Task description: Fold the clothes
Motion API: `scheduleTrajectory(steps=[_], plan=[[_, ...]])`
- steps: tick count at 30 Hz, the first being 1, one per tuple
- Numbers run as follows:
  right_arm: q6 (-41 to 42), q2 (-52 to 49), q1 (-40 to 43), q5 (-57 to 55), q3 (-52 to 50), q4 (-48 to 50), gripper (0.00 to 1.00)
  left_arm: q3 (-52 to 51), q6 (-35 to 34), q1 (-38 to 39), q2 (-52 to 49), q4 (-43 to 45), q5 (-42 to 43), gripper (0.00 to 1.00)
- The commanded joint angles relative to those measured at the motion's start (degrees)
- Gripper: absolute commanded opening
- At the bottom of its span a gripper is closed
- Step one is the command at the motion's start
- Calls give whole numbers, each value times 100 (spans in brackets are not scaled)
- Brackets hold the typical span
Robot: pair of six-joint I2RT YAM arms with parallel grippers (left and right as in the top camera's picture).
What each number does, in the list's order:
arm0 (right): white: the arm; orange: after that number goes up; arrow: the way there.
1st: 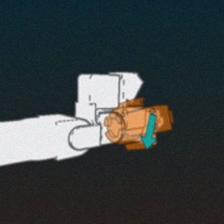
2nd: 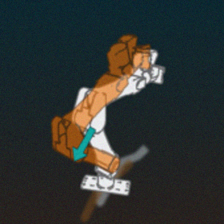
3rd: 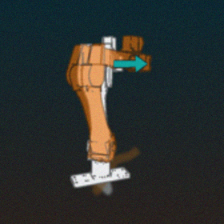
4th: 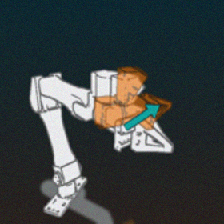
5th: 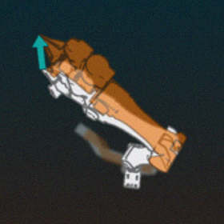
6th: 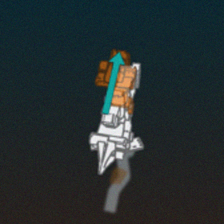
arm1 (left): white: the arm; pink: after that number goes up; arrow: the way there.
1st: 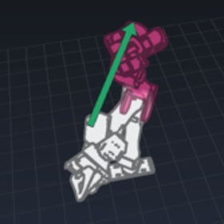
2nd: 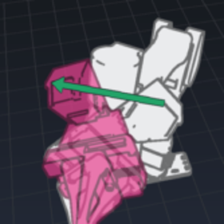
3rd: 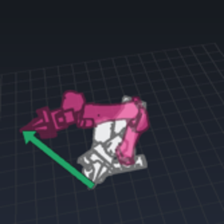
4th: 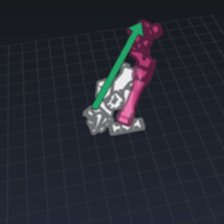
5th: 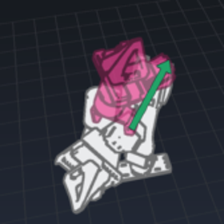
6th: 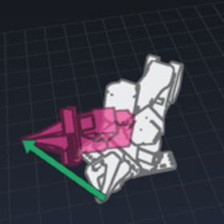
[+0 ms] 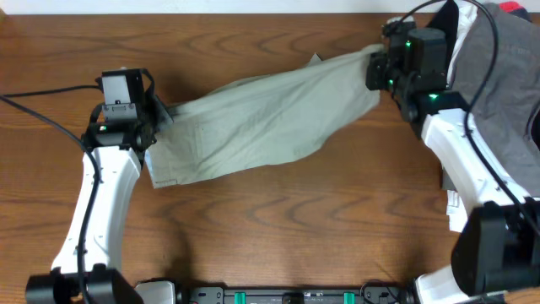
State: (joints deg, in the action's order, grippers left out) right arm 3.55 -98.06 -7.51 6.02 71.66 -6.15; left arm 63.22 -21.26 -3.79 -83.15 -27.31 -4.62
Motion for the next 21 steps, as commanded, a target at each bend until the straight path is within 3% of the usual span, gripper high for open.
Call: scheduleTrajectory(steps=[1,16,17,18,19,21], plan=[[-216,-496,-160,-404,50,511,1,15,-52,-79,-315,275,-514,6],[-192,-2339,-485,-837,52,3126,2,15,-46,-79,-1589,2837,-708,6],[-192,-2406,-487,-866,52,3351,6,15,-46,-79,-1659,3027,-708,16],[-190,-2470,-487,-866,52,3571,20,15,-48,-79,-1725,3204,-708,60],[-188,-2503,-487,-863,52,3751,48,15,-46,-79,-1779,3348,-715,98],[-179,-2538,-487,-903,57,4070,98,15,-46,-79,-1845,3541,-815,98]])
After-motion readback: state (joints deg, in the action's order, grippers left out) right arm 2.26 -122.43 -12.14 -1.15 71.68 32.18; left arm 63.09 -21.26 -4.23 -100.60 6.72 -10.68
